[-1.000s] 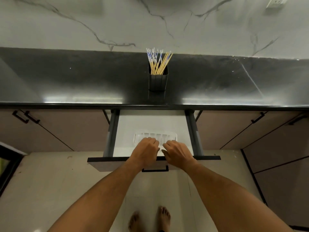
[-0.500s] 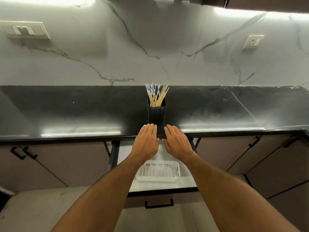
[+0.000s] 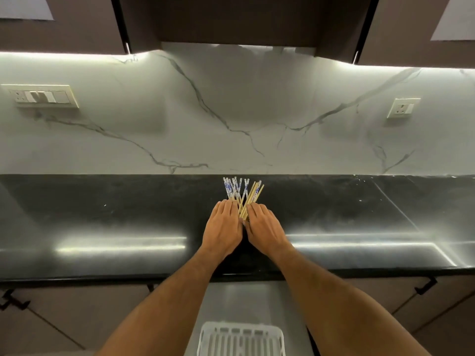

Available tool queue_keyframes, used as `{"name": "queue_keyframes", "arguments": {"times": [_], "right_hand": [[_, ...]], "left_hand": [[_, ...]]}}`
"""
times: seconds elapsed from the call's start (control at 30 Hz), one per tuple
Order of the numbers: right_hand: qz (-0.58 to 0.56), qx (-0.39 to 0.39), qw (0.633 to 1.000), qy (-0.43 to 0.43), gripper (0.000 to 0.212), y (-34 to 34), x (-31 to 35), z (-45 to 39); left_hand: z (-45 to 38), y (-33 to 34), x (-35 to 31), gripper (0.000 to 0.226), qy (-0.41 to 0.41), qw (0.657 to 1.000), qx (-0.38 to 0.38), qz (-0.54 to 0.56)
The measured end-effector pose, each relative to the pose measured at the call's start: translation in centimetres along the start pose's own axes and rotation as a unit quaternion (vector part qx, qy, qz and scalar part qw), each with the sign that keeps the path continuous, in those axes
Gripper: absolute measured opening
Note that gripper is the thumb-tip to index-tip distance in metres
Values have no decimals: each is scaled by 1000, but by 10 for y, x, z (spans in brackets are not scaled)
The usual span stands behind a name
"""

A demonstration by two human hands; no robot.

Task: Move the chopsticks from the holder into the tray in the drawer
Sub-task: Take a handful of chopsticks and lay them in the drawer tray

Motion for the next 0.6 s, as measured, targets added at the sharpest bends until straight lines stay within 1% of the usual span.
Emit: {"name": "queue_keyframes", "arguments": {"times": [0.13, 0.23, 0.33, 0.4, 0.5, 0.6], "right_hand": [[-56, 13, 998, -3, 33, 17, -10, -37], [-109, 43, 993, 3, 35, 39, -16, -66], [-206, 62, 974, 72, 29, 61, -28, -90], [-248, 66, 961, 106, 28, 74, -31, -102], [-293, 47, 943, 147, 27, 91, -36, -118], [-314, 18, 932, 178, 21, 97, -39, -128]], "left_hand": [[-27, 23, 15, 40, -21, 1000, 16, -3], [-45, 41, 27, 41, -47, 998, 28, 19], [-61, 51, 37, 35, -69, 996, 18, 61], [-73, 60, 45, 33, -87, 992, 16, 87], [-90, 78, 68, 28, -151, 975, 4, 165], [-103, 102, 91, 24, -214, 949, 24, 232]]}}
Point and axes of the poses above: each hand's wrist, its own z-axis away from the middle knuckle, its own y-axis out of the palm, x = y × z, the point moved 8 cm from there along -z, towards the middle knuckle, and after that the axes turned 2 degrees about x, right-handed, at the moved point
